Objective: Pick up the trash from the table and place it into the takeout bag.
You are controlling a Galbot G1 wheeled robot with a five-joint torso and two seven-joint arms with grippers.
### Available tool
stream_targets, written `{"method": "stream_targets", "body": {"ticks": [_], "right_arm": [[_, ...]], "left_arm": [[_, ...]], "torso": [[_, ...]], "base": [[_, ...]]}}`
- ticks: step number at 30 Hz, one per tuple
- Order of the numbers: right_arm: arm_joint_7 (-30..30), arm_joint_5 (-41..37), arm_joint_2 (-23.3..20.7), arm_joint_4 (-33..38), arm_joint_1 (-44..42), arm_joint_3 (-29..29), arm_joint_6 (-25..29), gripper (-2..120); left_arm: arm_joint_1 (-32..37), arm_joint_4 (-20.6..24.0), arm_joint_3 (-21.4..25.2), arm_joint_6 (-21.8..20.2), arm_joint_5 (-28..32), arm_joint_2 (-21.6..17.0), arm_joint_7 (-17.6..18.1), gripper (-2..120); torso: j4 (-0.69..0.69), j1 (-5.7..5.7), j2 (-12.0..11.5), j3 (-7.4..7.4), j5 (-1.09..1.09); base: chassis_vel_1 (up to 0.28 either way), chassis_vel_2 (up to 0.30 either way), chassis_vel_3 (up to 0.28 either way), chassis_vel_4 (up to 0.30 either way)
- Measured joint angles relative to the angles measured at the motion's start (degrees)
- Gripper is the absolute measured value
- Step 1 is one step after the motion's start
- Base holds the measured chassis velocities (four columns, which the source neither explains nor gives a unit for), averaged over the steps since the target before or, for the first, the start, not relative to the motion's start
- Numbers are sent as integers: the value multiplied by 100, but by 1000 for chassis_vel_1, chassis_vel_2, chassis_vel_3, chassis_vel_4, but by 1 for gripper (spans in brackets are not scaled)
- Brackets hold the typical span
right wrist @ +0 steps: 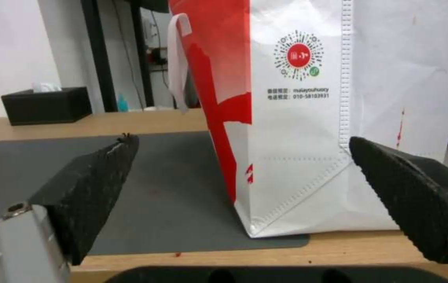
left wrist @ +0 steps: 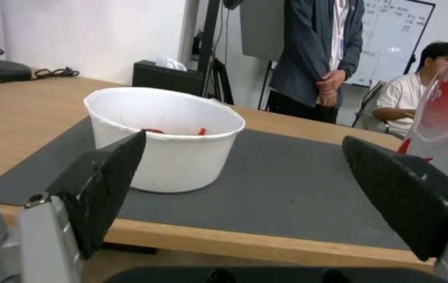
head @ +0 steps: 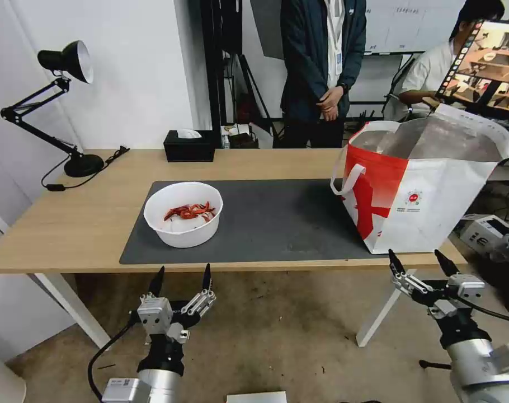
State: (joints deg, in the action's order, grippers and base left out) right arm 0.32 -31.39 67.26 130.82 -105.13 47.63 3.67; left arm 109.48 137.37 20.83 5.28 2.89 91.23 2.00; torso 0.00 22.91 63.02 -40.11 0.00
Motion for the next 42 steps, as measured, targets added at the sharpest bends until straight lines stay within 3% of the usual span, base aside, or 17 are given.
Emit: {"method": "stream_targets", "body": {"ticks": [7, 10, 11, 14, 15, 17, 23, 25, 30, 33, 42], "right_arm": [[3, 45, -20, -23, 99, -177, -23, 100], [27, 108, -136, -93, 289, -459, -114, 100], [27, 108, -136, -93, 289, -459, -114, 100], [49, 154, -261, -160, 508, -723, -259, 100], [49, 154, -261, -160, 508, -723, -259, 100], [82, 217, -275, -162, 583, -823, -319, 100], [140, 315, -266, -161, 630, -907, -346, 100], [153, 363, -243, -149, 602, -909, -348, 100], [177, 406, -215, -149, 593, -908, -360, 100], [211, 471, -165, -149, 583, -940, -377, 100], [313, 547, -109, -158, 601, -1025, -412, 100]], "left_arm": [[-435, -16, 156, -375, 175, -302, 195, 100], [-946, 69, 438, -1087, 487, -622, 444, 100], [-946, 69, 438, -1087, 487, -622, 444, 100], [-1590, 62, 634, -1756, 816, -875, 840, 100], [-1590, 62, 634, -1756, 816, -875, 840, 100], [-2136, -17, 669, -2263, 1297, -1194, 1099, 100], [-2766, -280, 616, -2798, 1915, -1610, 1373, 100], [-3412, -668, 516, -3150, 2371, -2001, 1590, 100], [-4281, -1262, 430, -3616, 2913, -2408, 1865, 100], [-5101, -1998, 313, -4024, 3260, -2775, 2080, 100], [-6195, -2997, 103, -4773, 3730, -3340, 2153, 100]], "torso": [[0, 0, 0, 0, 0], [-1, 0, 0, 0, -1], [-1, 0, 0, 0, -1], [3, 1, 0, -1, -1], [3, 1, 0, -1, -1], [-1, 1, 0, -1, -1], [1, 1, 0, -1, -1], [0, 1, 0, -1, -1], [-1, 1, -1, -1, -1], [0, 1, -1, -1, -2], [0, 1, -1, -1, -1]], "base": [[0, 0, 0, 0], [0, 0, 0, 0], [0, 0, 0, 0], [0, 0, 0, 0], [0, 0, 0, 0], [0, 0, 0, 0], [0, 0, 0, 0], [0, 0, 0, 0], [0, 0, 0, 0], [0, 0, 0, 0], [0, 0, 0, 0]]}}
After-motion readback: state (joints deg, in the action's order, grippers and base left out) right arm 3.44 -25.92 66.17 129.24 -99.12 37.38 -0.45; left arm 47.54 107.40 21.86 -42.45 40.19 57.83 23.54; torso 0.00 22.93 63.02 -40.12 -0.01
